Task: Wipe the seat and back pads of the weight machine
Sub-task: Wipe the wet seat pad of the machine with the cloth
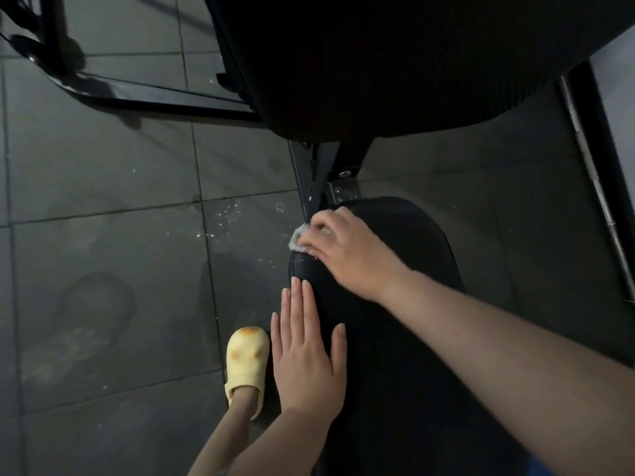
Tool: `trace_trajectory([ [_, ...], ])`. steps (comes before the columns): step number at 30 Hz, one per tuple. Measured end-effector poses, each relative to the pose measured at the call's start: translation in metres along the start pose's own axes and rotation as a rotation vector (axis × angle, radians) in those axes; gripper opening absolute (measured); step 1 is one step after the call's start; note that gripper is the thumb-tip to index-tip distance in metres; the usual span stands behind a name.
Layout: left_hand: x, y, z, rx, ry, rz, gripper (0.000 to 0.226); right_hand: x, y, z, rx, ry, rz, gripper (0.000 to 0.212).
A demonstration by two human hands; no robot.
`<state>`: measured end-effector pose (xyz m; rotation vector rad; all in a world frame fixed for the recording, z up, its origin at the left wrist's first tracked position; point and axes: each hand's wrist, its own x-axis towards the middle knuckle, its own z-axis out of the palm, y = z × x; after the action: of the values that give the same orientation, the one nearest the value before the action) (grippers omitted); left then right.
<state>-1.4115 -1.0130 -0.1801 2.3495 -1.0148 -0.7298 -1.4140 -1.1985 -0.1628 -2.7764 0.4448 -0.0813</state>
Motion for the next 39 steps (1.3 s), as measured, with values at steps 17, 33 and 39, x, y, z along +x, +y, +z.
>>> trace_trajectory([
  [17, -0.003, -0.002, 0.002, -0.058, 0.017, -0.126, 0.085, -0.039, -0.004, -0.001, 0.108, 0.032, -0.083, 0.023],
  [33, 0.089, 0.039, -0.008, 0.074, 0.046, 0.001, 0.065, 0.006, 0.065, -0.047, 0.214, 0.139, 0.600, 0.017],
  [39, 0.085, 0.038, -0.002, 0.152, 0.081, 0.012, 0.063, 0.035, 0.076, -0.037, 0.306, -0.010, 0.562, 0.015],
])
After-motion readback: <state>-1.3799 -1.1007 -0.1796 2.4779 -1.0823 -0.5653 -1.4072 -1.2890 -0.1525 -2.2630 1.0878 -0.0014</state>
